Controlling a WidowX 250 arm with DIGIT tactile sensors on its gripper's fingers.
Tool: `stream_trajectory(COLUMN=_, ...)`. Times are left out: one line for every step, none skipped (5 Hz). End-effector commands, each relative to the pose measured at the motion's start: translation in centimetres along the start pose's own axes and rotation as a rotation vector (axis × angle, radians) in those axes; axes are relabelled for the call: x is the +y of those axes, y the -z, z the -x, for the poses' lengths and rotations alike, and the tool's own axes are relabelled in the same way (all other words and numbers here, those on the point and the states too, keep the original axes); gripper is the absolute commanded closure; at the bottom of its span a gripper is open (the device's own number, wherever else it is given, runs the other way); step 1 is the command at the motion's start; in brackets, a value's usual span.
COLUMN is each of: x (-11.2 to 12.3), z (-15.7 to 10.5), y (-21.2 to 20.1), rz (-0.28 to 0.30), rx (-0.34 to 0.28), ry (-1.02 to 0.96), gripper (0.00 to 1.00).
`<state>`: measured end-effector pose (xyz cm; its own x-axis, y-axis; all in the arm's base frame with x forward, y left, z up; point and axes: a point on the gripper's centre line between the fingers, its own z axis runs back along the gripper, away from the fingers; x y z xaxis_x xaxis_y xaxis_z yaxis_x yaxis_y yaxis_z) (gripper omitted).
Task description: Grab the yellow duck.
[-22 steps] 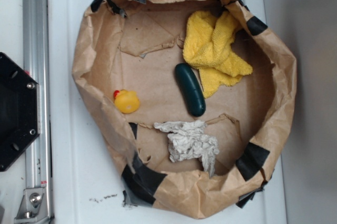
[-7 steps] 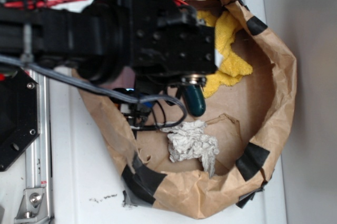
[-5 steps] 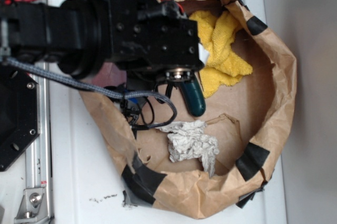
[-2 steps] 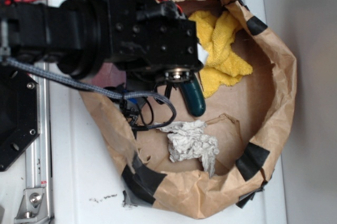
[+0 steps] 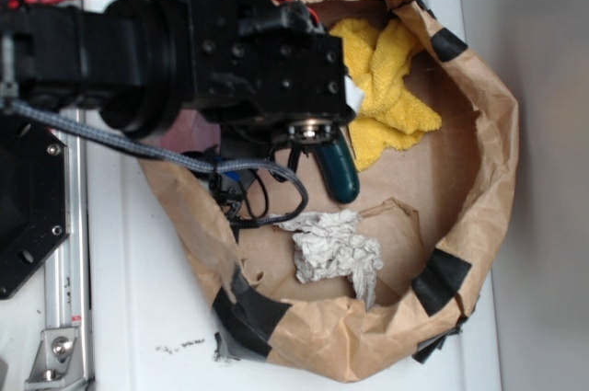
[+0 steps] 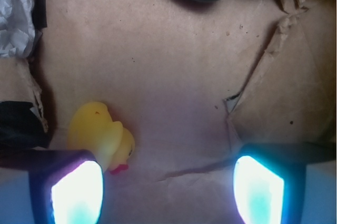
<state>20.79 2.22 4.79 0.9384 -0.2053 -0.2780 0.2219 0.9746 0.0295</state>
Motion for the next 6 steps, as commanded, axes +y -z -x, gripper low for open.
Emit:
stream_trajectory(x=-0.2, z=0.1, y=-0.9, rz=-0.014, rx=-0.044, ry=0.011, gripper=0.0)
stream_trajectory(x=-5.4, z=0.0, y=0.5, rz=-0.05, rx=-0.029, ry=0.196, gripper=0.0)
stream_trajectory(x=-9.2, z=0.1, y=0.3, rz=-0.045, rx=-0.058, ry=0.275, gripper=0.0)
stream_trajectory(x=-8.2, z=-0.4, y=0.3, rz=-0.023, rx=-0.068, ry=0.254, gripper=0.0)
stream_trajectory(x=-6.2, z=-1.0, y=0.2, rz=-0.012, rx=-0.07, ry=0.198, gripper=0.0)
stream_trajectory(x=-3.1, z=-1.1, y=0.5, rz=0.049, rx=-0.076, ry=0.133, gripper=0.0)
